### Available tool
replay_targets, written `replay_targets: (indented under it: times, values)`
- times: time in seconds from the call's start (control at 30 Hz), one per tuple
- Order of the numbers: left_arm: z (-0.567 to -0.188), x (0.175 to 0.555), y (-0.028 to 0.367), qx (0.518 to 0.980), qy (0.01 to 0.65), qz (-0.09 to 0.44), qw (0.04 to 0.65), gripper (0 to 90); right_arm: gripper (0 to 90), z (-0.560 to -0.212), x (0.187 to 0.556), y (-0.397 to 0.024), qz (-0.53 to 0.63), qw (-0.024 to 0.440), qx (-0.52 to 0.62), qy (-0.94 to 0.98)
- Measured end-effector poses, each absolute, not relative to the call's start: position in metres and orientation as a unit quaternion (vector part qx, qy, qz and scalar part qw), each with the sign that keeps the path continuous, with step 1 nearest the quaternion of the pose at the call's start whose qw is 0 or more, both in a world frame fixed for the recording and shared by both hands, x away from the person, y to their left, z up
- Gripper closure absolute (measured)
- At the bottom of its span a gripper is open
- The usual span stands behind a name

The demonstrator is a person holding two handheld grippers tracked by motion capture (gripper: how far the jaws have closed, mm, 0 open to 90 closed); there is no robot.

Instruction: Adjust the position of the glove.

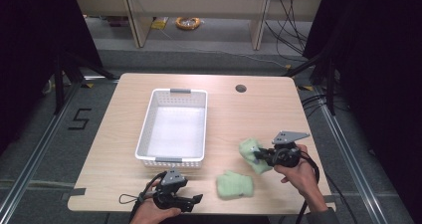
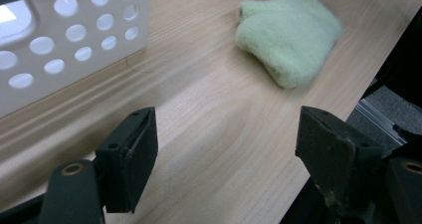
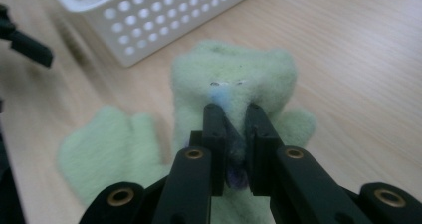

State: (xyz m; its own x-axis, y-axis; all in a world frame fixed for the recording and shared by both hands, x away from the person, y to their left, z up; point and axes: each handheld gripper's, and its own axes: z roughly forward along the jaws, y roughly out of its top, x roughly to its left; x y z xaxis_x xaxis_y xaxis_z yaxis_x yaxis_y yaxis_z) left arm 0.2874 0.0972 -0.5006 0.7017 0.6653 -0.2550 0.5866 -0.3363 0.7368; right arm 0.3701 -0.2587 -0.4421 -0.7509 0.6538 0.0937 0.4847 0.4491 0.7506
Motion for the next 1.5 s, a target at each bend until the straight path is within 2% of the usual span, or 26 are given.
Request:
replay_targets:
  times: [0.4, 0.93, 1.4, 1.5]
  values:
    - [-0.499, 0.287, 0.096, 0.812, 0.380, 0.048, 0.440, 24.0, 81.8, -0.447, 0.334, -0.231, 0.403, 0.063, 0.251, 0.878]
    - [-0.483, 0.290, 0.072, 0.804, 0.353, 0.046, 0.477, 25.8, 81.5, -0.458, 0.328, -0.212, 0.387, 0.040, 0.205, 0.898]
    - [-0.480, 0.307, 0.040, 0.826, 0.304, 0.034, 0.473, 35.2, 81.5, -0.460, 0.325, -0.204, 0.384, 0.031, 0.178, 0.905]
    - [-0.479, 0.307, 0.038, 0.826, 0.302, 0.029, 0.474, 40.8, 81.5, -0.459, 0.324, -0.203, 0.386, 0.033, 0.176, 0.905]
